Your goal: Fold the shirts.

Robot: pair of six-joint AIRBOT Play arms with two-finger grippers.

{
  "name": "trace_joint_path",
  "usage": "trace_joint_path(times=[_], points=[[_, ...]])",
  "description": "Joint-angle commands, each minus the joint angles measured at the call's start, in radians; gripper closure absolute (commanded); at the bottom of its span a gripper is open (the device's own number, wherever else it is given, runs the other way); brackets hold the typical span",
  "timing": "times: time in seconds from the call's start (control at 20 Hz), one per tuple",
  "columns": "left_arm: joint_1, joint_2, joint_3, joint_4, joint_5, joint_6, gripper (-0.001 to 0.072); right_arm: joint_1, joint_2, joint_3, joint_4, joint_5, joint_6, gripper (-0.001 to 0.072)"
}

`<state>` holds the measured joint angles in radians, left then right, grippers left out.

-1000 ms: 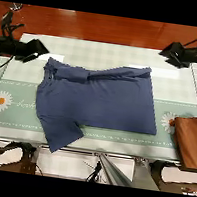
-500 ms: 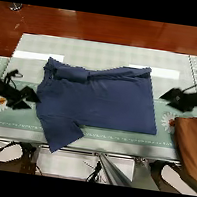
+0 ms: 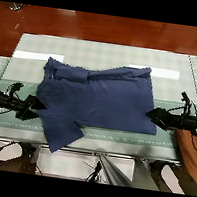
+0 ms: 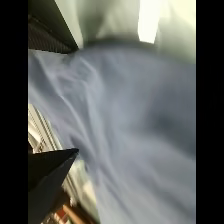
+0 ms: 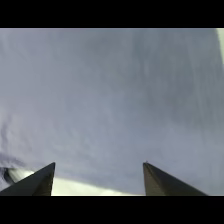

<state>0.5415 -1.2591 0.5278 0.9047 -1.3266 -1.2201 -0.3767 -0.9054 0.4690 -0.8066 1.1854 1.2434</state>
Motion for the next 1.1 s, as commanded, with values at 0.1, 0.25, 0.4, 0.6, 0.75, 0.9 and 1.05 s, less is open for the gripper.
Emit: trace_joint_path(times=[0.1, 0.25, 0.4, 0.6, 0.75, 0.9, 1.05], points=[[-0.035, 0.0, -0.037, -0.068, 0.055, 0.095, 0.0673, -0.149, 0.011, 0.093, -0.153, -0.124, 0.092, 0.0088], [-0.036, 0.0, -0.025, -0.072, 0.047, 0.094, 0.0682, -0.28, 0.01, 0.117, -0.363, -0.026, 0.187, 0.0088], [-0.037, 0.0, -0.025, -0.102, 0.058, 0.095, 0.0681, -0.269, 0.009, 0.026, -0.408, 0.06, 0.207, 0.0088], [-0.037, 0.0, -0.026, -0.105, 0.071, 0.112, 0.0681, -0.188, -0.093, -0.011, -0.336, 0.057, 0.174, 0.0088], [-0.037, 0.0, -0.026, -0.122, 0.098, 0.109, 0.0681, -0.146, -0.172, -0.011, -0.242, 0.015, 0.139, 0.0088], [-0.037, 0.0, -0.026, -0.136, 0.105, 0.11, 0.0681, -0.08, -0.234, -0.011, -0.149, 0.005, 0.095, 0.0088], [-0.037, 0.0, -0.026, -0.137, 0.105, 0.11, 0.0681, -0.025, -0.266, -0.007, -0.06, -0.027, 0.041, 0.0223]])
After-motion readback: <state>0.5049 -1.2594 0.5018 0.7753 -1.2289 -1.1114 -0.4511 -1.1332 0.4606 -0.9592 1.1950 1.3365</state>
